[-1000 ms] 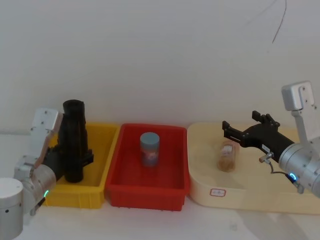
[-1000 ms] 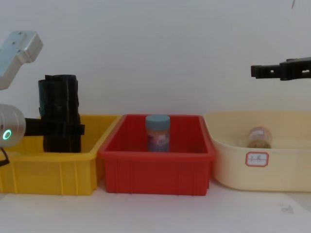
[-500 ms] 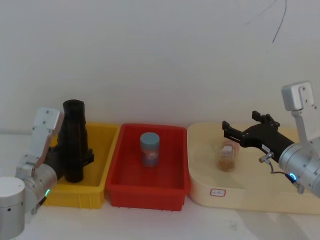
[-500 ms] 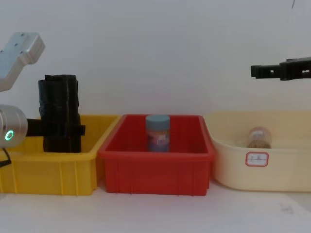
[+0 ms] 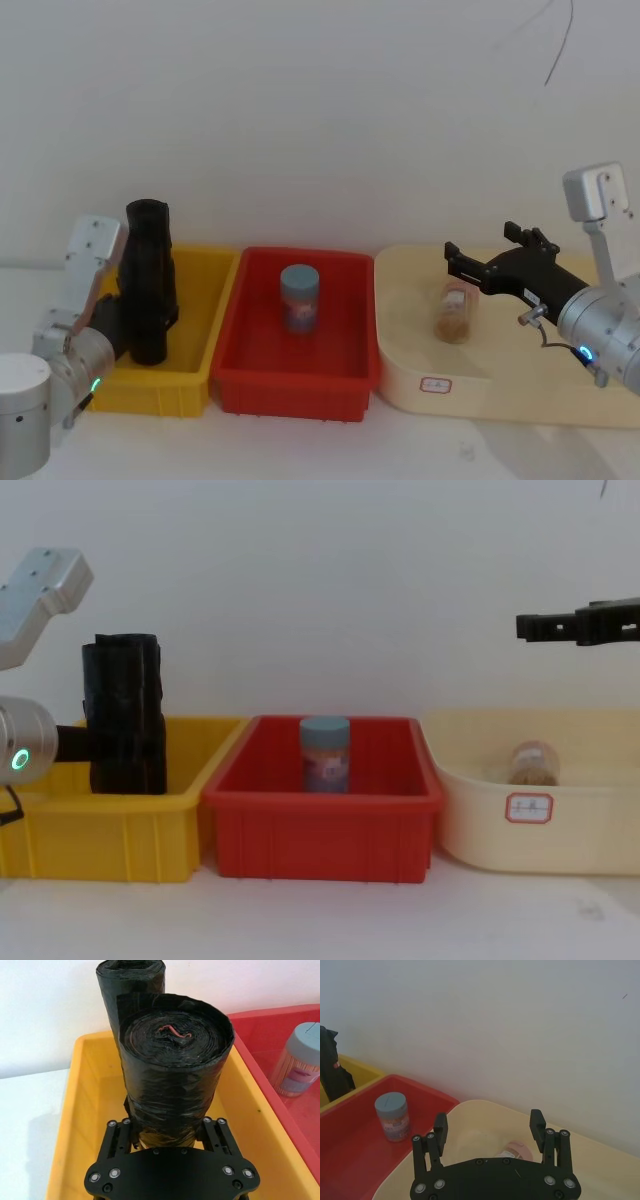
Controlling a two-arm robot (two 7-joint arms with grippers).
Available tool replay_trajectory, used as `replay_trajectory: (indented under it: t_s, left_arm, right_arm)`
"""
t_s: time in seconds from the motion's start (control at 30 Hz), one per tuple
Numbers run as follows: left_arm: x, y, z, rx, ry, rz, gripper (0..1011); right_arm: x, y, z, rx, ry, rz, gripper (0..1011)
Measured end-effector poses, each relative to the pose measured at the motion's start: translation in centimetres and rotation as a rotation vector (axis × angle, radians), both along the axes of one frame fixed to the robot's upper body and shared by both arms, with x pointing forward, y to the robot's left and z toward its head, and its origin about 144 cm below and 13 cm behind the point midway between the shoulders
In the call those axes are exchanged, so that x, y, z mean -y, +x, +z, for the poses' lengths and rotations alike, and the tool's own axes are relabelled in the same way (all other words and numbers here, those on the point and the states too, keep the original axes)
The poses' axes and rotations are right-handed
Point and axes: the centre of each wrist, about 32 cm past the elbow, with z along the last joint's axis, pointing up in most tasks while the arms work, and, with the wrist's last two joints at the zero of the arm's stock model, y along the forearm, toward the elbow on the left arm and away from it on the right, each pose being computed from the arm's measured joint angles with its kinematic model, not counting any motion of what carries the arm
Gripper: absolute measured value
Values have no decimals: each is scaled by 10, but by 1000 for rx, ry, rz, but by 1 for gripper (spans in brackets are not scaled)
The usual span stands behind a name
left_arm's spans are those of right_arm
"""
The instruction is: Pick up the garbage bag with the one hand and transfer it to the other hand.
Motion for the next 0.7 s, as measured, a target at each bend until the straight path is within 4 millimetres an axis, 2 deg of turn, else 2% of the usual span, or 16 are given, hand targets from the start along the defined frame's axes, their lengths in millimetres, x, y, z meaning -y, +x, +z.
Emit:
replay_trajectory:
  t_s: [0.17, 0.7]
  left_arm:
    - [0, 0, 0, 0, 0, 0, 536]
    - [0, 1, 1, 4, 6, -6, 466]
  right_arm:
    - [0, 0, 0, 0, 0, 0, 1000]
    - [0, 0, 0, 0, 0, 0, 999]
